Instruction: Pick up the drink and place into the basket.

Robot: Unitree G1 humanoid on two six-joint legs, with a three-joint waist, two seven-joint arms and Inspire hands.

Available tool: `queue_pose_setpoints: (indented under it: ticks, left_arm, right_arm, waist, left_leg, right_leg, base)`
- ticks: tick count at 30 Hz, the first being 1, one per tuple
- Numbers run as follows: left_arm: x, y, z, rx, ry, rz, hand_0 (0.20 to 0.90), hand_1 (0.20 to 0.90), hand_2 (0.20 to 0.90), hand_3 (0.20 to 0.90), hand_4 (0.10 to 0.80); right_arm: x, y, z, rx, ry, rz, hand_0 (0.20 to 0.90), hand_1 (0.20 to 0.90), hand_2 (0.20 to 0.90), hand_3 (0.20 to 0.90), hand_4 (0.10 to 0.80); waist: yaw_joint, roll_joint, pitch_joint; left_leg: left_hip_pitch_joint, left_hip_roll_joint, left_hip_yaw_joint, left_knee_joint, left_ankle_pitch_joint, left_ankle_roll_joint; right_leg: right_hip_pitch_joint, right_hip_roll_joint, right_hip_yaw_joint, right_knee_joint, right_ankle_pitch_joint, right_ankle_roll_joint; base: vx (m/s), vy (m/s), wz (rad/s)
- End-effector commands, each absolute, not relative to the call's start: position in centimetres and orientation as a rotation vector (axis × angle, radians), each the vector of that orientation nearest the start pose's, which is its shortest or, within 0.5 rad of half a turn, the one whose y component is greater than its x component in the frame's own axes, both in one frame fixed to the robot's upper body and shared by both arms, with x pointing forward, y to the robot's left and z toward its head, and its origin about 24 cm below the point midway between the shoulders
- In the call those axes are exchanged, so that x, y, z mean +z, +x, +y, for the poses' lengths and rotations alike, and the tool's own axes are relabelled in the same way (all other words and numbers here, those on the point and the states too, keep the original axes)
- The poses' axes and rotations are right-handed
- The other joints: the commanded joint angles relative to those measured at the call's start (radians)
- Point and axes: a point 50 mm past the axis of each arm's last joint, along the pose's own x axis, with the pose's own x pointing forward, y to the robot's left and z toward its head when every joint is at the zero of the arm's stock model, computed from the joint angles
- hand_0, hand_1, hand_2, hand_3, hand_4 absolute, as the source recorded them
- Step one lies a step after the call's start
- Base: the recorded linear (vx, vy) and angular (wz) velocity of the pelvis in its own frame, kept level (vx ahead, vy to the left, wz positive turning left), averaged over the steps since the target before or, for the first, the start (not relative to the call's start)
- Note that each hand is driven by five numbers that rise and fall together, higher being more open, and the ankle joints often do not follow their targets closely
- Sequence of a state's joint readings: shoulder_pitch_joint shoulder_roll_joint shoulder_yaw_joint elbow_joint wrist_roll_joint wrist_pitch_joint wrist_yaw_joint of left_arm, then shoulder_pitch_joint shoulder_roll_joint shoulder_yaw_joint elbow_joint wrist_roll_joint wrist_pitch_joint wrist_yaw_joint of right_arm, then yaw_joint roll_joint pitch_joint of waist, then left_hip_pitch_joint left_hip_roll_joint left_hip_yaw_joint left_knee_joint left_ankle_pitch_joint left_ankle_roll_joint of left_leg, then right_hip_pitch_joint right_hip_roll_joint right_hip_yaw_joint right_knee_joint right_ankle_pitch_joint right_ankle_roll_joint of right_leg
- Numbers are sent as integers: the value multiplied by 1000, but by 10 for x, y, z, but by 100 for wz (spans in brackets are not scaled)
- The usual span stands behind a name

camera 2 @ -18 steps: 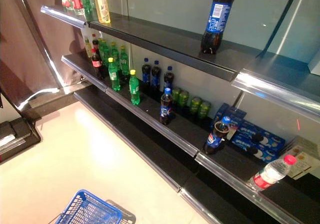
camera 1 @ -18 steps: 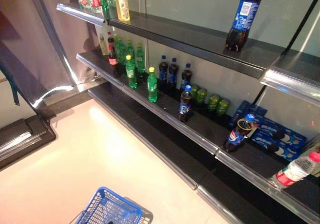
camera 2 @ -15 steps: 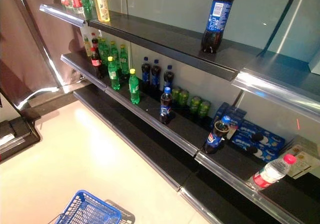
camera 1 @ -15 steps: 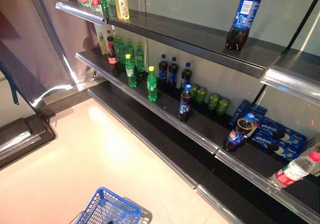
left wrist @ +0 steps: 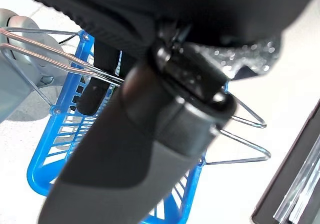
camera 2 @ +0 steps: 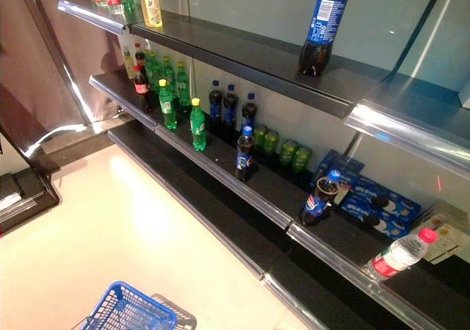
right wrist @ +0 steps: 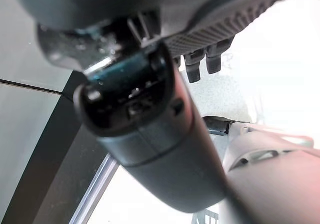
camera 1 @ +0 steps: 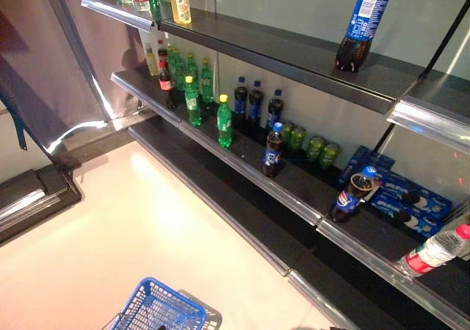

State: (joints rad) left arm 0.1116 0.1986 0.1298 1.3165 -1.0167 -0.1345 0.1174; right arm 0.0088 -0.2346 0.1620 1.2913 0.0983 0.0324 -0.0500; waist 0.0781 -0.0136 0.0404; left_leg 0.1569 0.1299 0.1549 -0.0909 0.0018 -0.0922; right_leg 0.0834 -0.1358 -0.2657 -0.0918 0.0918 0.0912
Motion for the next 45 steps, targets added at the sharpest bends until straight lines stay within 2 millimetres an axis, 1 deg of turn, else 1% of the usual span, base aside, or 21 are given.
queue_pose_setpoints:
  ticks: [1,9,11,14,15,16,17,19,20,21,23,24,26,27,28,29,31,32,33,40,45]
  left_arm:
    - [-163,72,243,945,-661,948,300,300,300,200,100]
    - [-162,76,244,937,-658,944,300,300,300,200,100]
    - [-162,78,243,927,-653,943,300,300,300,200,100]
    - [-161,81,243,900,-633,946,300,300,300,200,100]
    - [-160,82,243,896,-631,946,300,300,300,200,100]
    - [-160,82,243,896,-631,946,300,300,300,200,100]
    - [-160,82,242,886,-623,947,300,300,300,200,100]
    - [-160,82,241,881,-618,948,300,300,300,200,100]
    - [-160,78,240,878,-615,947,300,300,300,200,100]
    - [-161,74,240,877,-617,942,300,300,300,200,100]
    - [-161,72,239,882,-627,934,300,300,300,200,100]
    - [-160,74,237,900,-647,921,300,300,300,200,100]
    - [-159,74,236,914,-663,911,300,300,300,200,100]
    - [-159,73,235,922,-672,907,300,300,300,200,100]
    - [-159,71,234,938,-686,900,300,300,300,200,100]
    - [-159,69,232,948,-694,897,300,300,300,200,100]
    - [-161,62,229,962,-711,892,300,300,300,200,100]
    - [-161,62,229,963,-712,892,300,300,300,200,100]
    - [-161,59,227,971,-724,890,300,300,300,200,100]
    - [-163,55,221,976,-745,883,300,300,300,200,100]
    - [-163,54,223,977,-750,873,300,300,300,200,100]
  right_arm:
    - [-164,84,-238,-96,-350,1313,900,900,900,900,800]
    - [-158,104,-237,-12,-507,1155,900,900,900,900,800]
    - [-154,117,-233,11,-552,1073,900,900,900,900,800]
    - [-139,150,-226,48,-589,875,900,900,900,900,800]
    - [-135,157,-224,54,-592,835,900,900,900,900,800]
    - [-135,157,-224,54,-592,835,900,900,900,900,800]
    - [-120,182,-215,68,-598,685,900,900,900,900,800]
    - [-106,198,-210,65,-599,567,900,900,900,900,800]
    - [-83,221,-202,58,-582,437,900,900,900,900,800]
    - [-66,232,-197,70,-598,338,900,900,900,900,800]
    - [-50,237,-189,73,-608,233,900,900,900,900,800]
    - [-28,239,-182,76,-607,108,900,900,900,900,800]
    - [-7,241,-180,79,-598,14,900,900,900,900,800]
    - [2,238,-180,75,-598,-54,900,900,900,900,800]
    - [28,239,-180,76,-602,-144,900,900,900,900,800]
    - [43,237,-182,65,-593,-208,900,900,900,900,800]
    - [69,231,-185,24,-572,-345,900,900,900,900,800]
    - [71,230,-185,22,-571,-352,900,900,900,900,800]
    - [87,225,-189,-34,-559,-453,900,900,900,900,800]
    - [120,216,-199,-256,-501,-676,900,900,900,900,800]
    - [129,211,-207,-393,-484,-751,900,900,900,900,800]
  waist:
    - [2,-24,28]
    - [8,-25,29]
    - [13,-26,31]
    - [24,-29,34]
    - [26,-30,35]
    - [26,-30,35]
    - [31,-31,38]
    - [32,-33,34]
    - [33,-35,33]
    - [28,-35,34]
    - [17,-34,35]
    - [-6,-31,38]
    - [-24,-30,42]
    - [-33,-29,42]
    - [-49,-27,42]
    - [-59,-26,42]
    - [-76,-21,42]
    - [-76,-21,42]
    - [-87,-17,42]
    - [-107,-5,41]
    - [-114,-1,40]
  left_leg:
    - [12,-15,-1,4,-9,18]
    - [12,-17,-9,4,-8,18]
    - [11,-18,-13,4,-6,19]
    - [9,-21,-23,4,-5,20]
    - [9,-21,-24,4,-4,20]
    - [9,-21,-24,4,-4,20]
    - [13,-20,-27,4,-5,21]
    - [8,-21,-29,4,-3,22]
    - [7,-21,-28,4,-2,22]
    - [2,-19,-23,5,0,20]
    - [-2,-20,-19,5,-1,22]
    - [0,-23,-11,4,-4,27]
    - [3,-22,-2,4,-6,30]
    - [5,-22,4,4,-8,32]
    - [8,-22,13,4,-10,34]
    - [10,-22,19,4,-11,36]
    - [14,-22,31,4,-14,38]
    - [15,-22,32,4,-14,38]
    - [17,-23,42,5,-17,40]
    - [20,-24,71,10,-26,46]
    - [22,-28,87,14,-33,49]
  right_leg:
    - [73,-27,16,5,-31,24]
    - [76,-30,14,5,-28,27]
    - [76,-31,12,5,-27,28]
    - [77,-33,7,5,-25,31]
    - [78,-34,7,5,-25,32]
    - [78,-34,7,5,-25,32]
    - [82,-35,5,5,-25,33]
    - [78,-37,2,5,-24,33]
    - [75,-38,3,5,-24,35]
    - [70,-37,8,5,-21,35]
    - [64,-37,16,5,-19,37]
    - [58,-37,28,5,-18,41]
    - [55,-36,37,5,-18,42]
    - [54,-35,44,5,-19,43]
    - [52,-34,53,5,-20,46]
    - [51,-33,60,5,-20,47]
    - [48,-33,70,5,-20,50]
    - [48,-33,71,5,-20,50]
    - [44,-35,78,7,-21,52]
    - [32,-44,88,17,-25,57]
    - [27,-50,93,23,-29,60]
  base:
    - [0,0,0]
    - [0,0,0]
    - [0,0,0]
    - [0,0,0]
    - [0,0,0]
    - [0,0,0]
    - [0,0,0]
    - [0,0,0]
    - [-33,4,2]
    - [-46,11,0]
    - [-60,29,-1]
    - [-60,38,0]
    - [-43,35,-1]
    - [-35,45,-1]
    - [-24,51,-2]
    - [-17,57,-4]
    - [-14,53,-6]
    - [-25,61,-9]
    - [-28,58,-10]
    - [-34,52,-22]
    - [-36,44,-12]
